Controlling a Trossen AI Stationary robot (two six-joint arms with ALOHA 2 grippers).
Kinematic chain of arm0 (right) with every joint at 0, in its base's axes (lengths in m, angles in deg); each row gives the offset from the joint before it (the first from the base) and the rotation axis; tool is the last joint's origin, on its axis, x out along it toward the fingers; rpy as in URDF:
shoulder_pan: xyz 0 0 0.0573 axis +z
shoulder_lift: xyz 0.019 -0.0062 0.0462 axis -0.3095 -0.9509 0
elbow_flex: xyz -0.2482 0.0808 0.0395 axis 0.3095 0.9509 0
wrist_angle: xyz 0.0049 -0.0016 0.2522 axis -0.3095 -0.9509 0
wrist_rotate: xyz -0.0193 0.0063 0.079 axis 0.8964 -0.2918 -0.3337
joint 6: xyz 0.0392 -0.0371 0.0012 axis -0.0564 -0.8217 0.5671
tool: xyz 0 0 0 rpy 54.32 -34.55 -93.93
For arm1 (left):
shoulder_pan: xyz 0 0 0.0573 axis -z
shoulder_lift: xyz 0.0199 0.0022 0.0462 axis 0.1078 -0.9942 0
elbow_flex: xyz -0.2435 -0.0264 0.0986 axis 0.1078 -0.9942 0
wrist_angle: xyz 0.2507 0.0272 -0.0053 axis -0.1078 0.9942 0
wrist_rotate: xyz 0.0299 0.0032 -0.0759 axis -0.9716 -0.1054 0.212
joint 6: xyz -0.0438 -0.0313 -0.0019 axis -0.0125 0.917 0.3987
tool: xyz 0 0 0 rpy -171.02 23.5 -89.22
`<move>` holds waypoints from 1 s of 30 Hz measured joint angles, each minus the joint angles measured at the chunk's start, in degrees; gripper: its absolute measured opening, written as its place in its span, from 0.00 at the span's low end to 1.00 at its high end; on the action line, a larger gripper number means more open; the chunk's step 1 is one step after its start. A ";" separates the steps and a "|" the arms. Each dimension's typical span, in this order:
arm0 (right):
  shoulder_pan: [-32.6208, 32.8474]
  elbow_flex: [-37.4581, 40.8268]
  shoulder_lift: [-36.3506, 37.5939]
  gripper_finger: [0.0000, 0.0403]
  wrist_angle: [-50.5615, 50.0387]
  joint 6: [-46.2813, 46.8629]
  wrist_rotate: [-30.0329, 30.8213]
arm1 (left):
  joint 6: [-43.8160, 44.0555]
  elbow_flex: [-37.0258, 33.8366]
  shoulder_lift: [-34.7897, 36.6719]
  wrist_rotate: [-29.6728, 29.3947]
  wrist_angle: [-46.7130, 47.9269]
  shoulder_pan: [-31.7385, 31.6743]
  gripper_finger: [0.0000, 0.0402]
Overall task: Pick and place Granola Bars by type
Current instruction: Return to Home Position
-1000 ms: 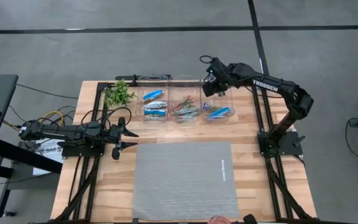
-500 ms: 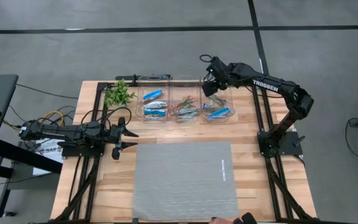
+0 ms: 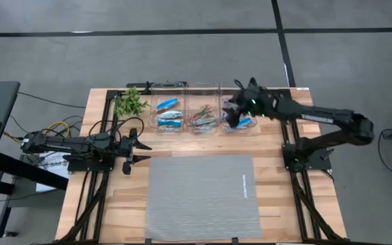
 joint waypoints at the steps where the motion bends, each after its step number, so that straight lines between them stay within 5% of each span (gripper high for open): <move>1: 1.17 2.90 1.84 0.56 3.15 0.00 0.61 | 0.05 0.02 0.00 0.00 0.00 0.00 0.39; 9: 12.40 24.26 16.18 0.56 22.36 11.03 -0.38 | 0.07 0.02 0.00 -0.01 0.00 0.00 0.39; 17: 22.68 41.14 30.87 0.56 26.41 5.58 -6.25 | 0.07 0.01 0.02 0.00 0.00 0.00 0.39; 30: 29.16 50.37 47.43 0.56 24.24 2.53 -6.23 | -0.23 0.01 0.01 0.01 0.00 0.00 0.39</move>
